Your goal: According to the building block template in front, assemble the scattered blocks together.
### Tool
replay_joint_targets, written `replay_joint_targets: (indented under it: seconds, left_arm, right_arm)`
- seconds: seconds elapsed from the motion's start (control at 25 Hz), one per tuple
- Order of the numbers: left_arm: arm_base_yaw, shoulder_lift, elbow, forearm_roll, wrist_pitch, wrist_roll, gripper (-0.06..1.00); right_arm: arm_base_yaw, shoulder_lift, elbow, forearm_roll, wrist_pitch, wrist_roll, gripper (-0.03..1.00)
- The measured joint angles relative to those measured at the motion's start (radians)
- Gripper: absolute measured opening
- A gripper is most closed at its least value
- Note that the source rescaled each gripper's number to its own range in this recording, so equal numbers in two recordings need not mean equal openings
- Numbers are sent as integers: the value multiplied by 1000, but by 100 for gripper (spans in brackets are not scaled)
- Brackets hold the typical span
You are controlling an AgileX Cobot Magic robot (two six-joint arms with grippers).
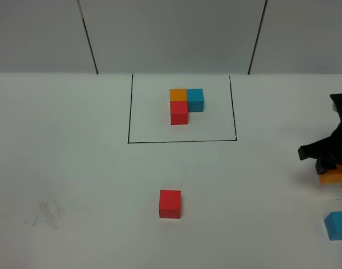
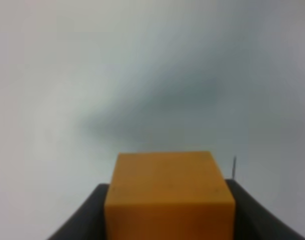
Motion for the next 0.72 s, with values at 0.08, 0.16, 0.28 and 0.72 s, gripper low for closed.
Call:
replay_joint_targets:
  seconds: [0.08, 0.16, 0.28, 0.72]
  left_arm:
    - [0, 0, 0, 0, 0, 0, 65]
    - [0, 0, 0, 0, 0, 0, 65]
    - [0, 0, 0, 0, 0, 0, 65]
    - [0, 0, 0, 0, 0, 0, 65]
  right_arm:
    - [34, -43, -24, 1, 36, 43, 1]
    - [95, -75, -53, 4, 65, 119, 1]
    - [223, -82, -103, -2, 91, 216, 1]
    - [642, 121, -365, -187, 192, 709, 1]
